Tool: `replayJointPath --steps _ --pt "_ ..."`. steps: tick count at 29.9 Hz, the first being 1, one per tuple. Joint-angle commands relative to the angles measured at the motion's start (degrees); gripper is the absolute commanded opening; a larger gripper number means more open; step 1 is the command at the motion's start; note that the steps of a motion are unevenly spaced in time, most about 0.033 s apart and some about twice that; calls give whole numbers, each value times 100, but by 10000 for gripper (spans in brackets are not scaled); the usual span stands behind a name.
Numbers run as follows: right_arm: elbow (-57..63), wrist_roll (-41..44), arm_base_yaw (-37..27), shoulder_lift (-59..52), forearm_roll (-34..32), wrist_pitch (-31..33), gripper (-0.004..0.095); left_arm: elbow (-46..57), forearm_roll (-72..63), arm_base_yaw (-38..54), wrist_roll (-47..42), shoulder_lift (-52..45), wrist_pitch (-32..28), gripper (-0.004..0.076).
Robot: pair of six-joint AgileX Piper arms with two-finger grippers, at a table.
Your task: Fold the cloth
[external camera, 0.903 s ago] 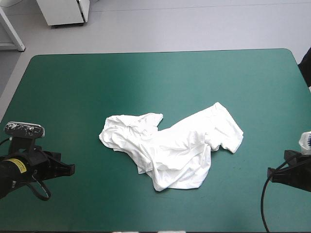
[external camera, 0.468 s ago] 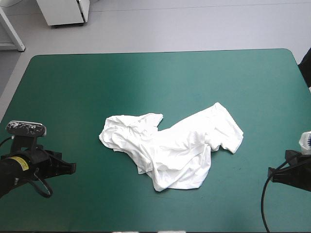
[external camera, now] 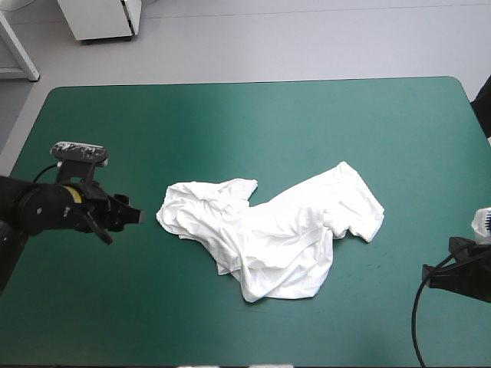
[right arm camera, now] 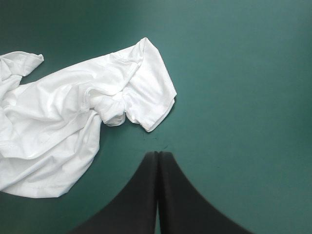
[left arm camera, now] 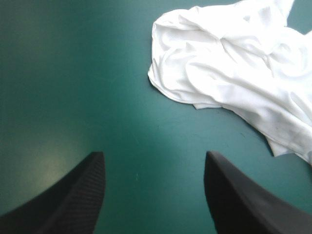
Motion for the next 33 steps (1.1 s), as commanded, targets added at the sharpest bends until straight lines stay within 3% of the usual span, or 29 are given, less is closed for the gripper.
replayJointPath --steps 1,14,30,33 --pt "-153 -46 -3 65 41 -8 -17 -447 -73 -1 16 610 150 459" --pt "-153 -46 -3 65 230 -8 -17 -648 -16 -1 35 2542 -785 459" --pt "-153 -21 -3 65 245 -8 -17 -648 324 -1 112 4054 -1049 459" --pt "-153 22 -3 65 245 -8 -17 -648 200 -1 100 4179 -1126 414"
